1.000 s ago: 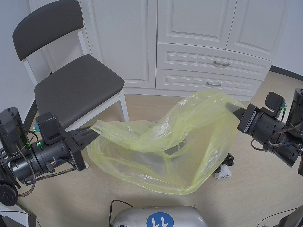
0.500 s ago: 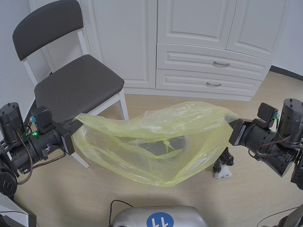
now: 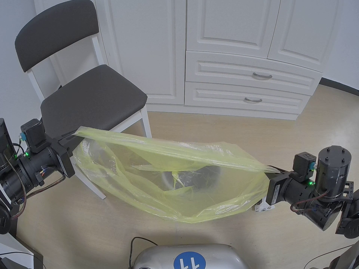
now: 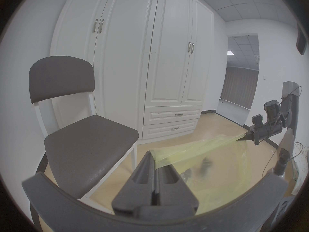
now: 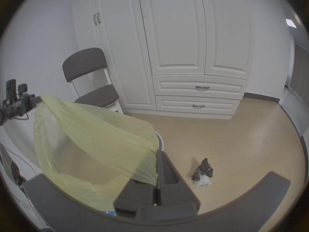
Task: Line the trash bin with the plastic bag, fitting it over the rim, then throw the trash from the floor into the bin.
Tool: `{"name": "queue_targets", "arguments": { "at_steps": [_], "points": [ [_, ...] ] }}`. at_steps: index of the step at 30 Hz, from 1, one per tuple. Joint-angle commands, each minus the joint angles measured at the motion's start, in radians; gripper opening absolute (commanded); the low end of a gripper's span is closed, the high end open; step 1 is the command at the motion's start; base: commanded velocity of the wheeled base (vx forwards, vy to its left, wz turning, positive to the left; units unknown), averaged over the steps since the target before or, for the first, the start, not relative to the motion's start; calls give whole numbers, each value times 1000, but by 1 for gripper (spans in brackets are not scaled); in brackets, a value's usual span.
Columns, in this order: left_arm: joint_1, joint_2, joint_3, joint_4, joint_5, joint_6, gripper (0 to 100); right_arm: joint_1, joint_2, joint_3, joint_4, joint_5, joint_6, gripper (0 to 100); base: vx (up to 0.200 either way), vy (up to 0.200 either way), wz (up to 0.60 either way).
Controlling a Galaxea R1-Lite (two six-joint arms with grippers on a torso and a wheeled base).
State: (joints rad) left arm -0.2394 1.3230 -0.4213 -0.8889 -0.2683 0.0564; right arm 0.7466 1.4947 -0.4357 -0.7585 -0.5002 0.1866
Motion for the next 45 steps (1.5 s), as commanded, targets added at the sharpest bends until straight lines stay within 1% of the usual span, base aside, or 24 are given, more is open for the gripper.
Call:
{"name": "queue_targets", "arguments": {
  "at_steps": [1,4,10,13,15,19,23,25,33,37,43,45],
  "points": [
    [0,7,-1,-1,-2,0,0,4,-27,32,1,8,-35,0,0,0,0],
    [0,16,1,-1,0,2,0,4,-42,43,2,9,-49,0,0,0,0],
    [-5,33,10,-1,0,7,0,2,-42,55,5,11,-50,0,0,0,0],
    [-1,51,13,-1,4,33,0,2,-36,63,7,11,-58,0,0,0,0],
    [3,58,18,-1,4,57,0,-3,-33,72,18,11,-81,0,0,0,0],
    [6,59,30,4,4,76,0,-10,-30,83,21,9,-104,0,0,0,0],
    [15,64,35,4,4,91,0,-12,-31,83,25,9,-104,0,0,0,0],
    [38,81,35,4,4,115,0,-13,-33,83,27,5,-105,0,0,0,0],
    [45,88,27,-1,6,117,0,-13,-28,77,22,0,-105,0,0,0,0],
    [31,88,22,-13,1,118,0,-12,-27,74,10,6,-104,0,0,0,0],
    [-15,93,15,-35,1,118,0,-1,-37,72,10,9,-105,0,0,0,0],
    [-43,101,16,-56,1,117,0,2,-33,69,10,9,-105,0,0,0,0]
  ]
}}
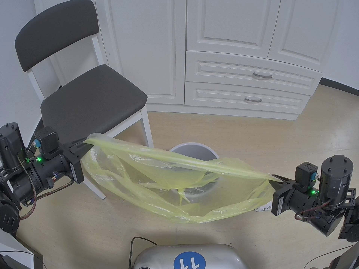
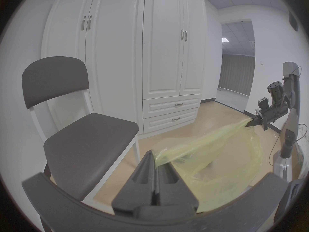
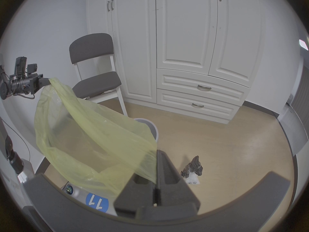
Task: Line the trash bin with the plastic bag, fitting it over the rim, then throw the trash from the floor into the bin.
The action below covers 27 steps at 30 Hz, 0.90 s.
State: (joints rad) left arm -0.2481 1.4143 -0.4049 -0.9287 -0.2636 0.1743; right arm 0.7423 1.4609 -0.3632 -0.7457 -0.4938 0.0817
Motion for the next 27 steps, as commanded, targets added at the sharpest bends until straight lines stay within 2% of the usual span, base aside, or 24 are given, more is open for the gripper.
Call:
{"name": "queue_targets", "arguments": {
  "at_steps": [1,6,10,17,19,21,22,24,27],
  "points": [
    [-45,12,3,-28,-3,-2,0,6,7,-6,-4,1,1,0,0,0,0],
    [-74,32,9,-70,-2,-2,0,6,24,-6,-49,1,3,0,0,0,0],
    [-100,74,20,-159,-2,-7,0,6,44,1,-116,-2,1,0,0,0,0],
    [-145,163,32,-335,0,-12,0,17,59,0,-147,1,7,0,0,0,0],
    [-165,203,41,-427,0,-18,0,38,70,9,-207,3,9,0,0,0,0],
    [-171,215,43,-455,0,-21,0,42,75,12,-224,3,9,0,0,0,0],
    [-189,249,49,-533,0,-42,0,45,98,18,-274,3,7,0,0,0,0],
    [-203,278,52,-602,-2,-62,0,45,125,23,-325,3,7,0,0,0,0],
    [-212,281,49,-604,-2,-71,0,45,170,24,-419,3,7,0,0,0,0]
  ]
}}
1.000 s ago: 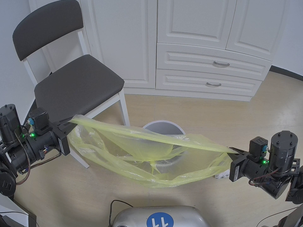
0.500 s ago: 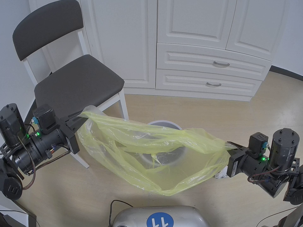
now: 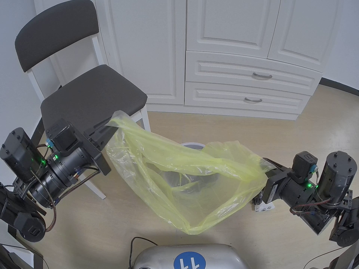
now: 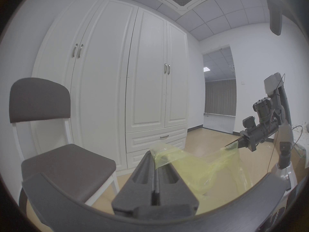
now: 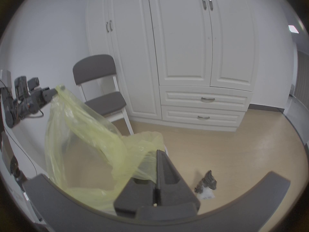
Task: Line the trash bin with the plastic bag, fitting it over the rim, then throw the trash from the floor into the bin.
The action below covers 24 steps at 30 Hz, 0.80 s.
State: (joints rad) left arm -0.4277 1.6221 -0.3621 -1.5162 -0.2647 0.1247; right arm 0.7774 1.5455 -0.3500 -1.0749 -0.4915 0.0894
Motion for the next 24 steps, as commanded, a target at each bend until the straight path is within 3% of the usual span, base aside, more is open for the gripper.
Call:
{"name": "queue_targets", "arguments": {
  "at_steps": [1,11,16,24],
  "points": [
    [-36,73,6,-16,-1,-25,0,9,97,11,-119,1,0,0,0,0,0],
    [-168,71,-3,-18,-1,-100,0,23,261,9,-496,4,-7,0,0,0,0],
    [-247,97,-8,-19,1,-134,0,56,289,9,-496,14,3,0,0,0,0],
    [-296,131,-40,-19,7,-195,0,94,300,-1,-496,21,36,0,0,0,0]
  ]
}}
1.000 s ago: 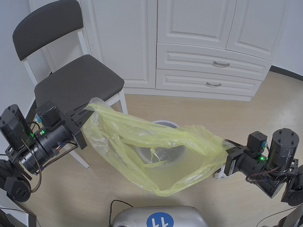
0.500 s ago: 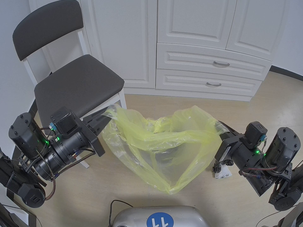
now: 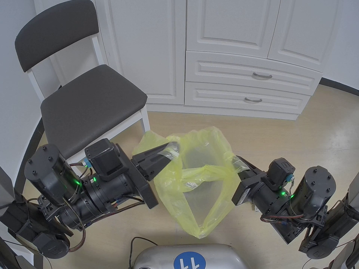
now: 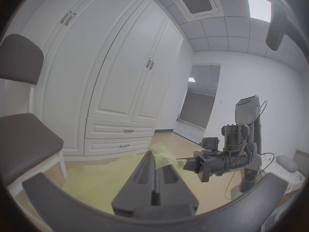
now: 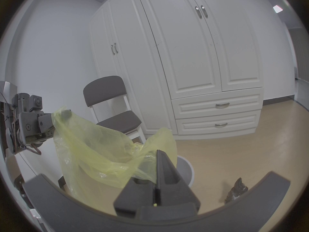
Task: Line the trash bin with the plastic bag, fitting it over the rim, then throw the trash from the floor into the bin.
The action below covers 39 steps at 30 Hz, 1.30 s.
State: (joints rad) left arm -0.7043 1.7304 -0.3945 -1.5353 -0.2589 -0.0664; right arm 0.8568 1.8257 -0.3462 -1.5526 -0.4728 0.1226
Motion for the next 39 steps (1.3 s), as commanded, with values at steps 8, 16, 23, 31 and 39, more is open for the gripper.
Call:
{"name": "queue_targets", "arguments": {
  "at_steps": [8,16,23,31,39],
  "points": [
    [-47,31,-18,1,3,-73,0,50,18,-27,-18,3,22,0,0,0,0],
    [-35,100,-81,3,47,-104,0,48,-160,-226,365,180,2,0,0,0,0],
    [-35,205,-285,4,216,-127,0,13,-315,-574,1198,184,282,0,0,0,0],
    [-18,307,-461,30,227,-127,0,-56,-272,-652,1342,178,365,0,0,0,0],
    [8,354,-529,44,225,-142,0,-94,-227,-637,1284,177,362,0,0,0,0]
  ]
}}
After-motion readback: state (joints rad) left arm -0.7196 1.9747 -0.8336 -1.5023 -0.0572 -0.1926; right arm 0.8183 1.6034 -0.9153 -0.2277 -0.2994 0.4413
